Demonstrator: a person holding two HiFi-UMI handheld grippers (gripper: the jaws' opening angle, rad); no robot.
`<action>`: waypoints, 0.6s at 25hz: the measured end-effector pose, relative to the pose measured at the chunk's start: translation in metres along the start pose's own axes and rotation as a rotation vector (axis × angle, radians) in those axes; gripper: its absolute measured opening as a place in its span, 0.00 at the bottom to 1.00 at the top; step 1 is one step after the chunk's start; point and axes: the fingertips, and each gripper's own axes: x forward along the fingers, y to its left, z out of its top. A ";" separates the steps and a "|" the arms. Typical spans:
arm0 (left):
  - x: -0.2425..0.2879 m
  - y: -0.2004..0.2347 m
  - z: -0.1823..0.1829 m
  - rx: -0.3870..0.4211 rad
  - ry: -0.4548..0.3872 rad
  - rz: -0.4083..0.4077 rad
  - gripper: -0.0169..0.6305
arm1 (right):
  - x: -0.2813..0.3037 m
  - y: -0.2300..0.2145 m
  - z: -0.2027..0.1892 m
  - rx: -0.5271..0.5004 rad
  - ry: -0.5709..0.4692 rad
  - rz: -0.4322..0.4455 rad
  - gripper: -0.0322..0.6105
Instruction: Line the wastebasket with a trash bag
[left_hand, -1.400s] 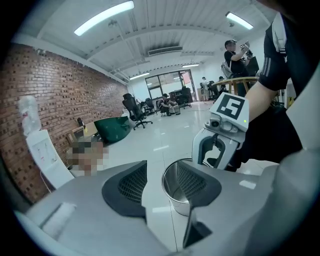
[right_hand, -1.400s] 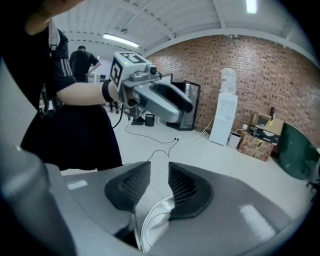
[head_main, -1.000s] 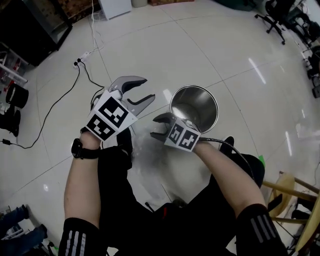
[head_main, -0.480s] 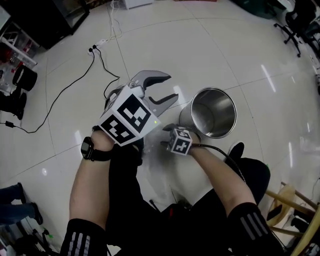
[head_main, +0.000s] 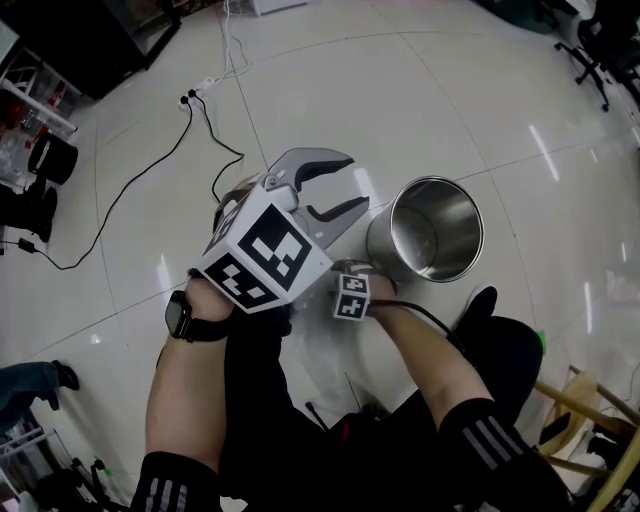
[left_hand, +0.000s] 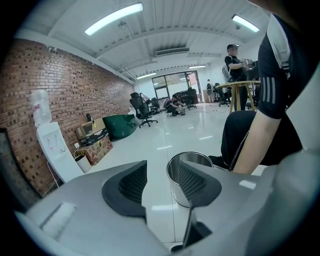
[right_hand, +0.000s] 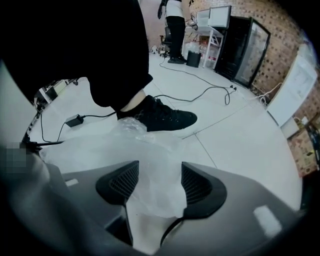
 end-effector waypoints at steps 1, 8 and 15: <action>0.000 0.001 0.000 -0.003 -0.001 0.002 0.31 | 0.003 0.002 -0.002 0.023 0.000 0.013 0.46; 0.002 0.004 0.002 -0.002 -0.009 0.001 0.31 | -0.005 -0.009 -0.008 0.132 -0.029 0.002 0.06; 0.004 0.005 0.007 -0.010 -0.024 -0.002 0.31 | -0.058 -0.020 0.026 0.113 -0.105 -0.045 0.06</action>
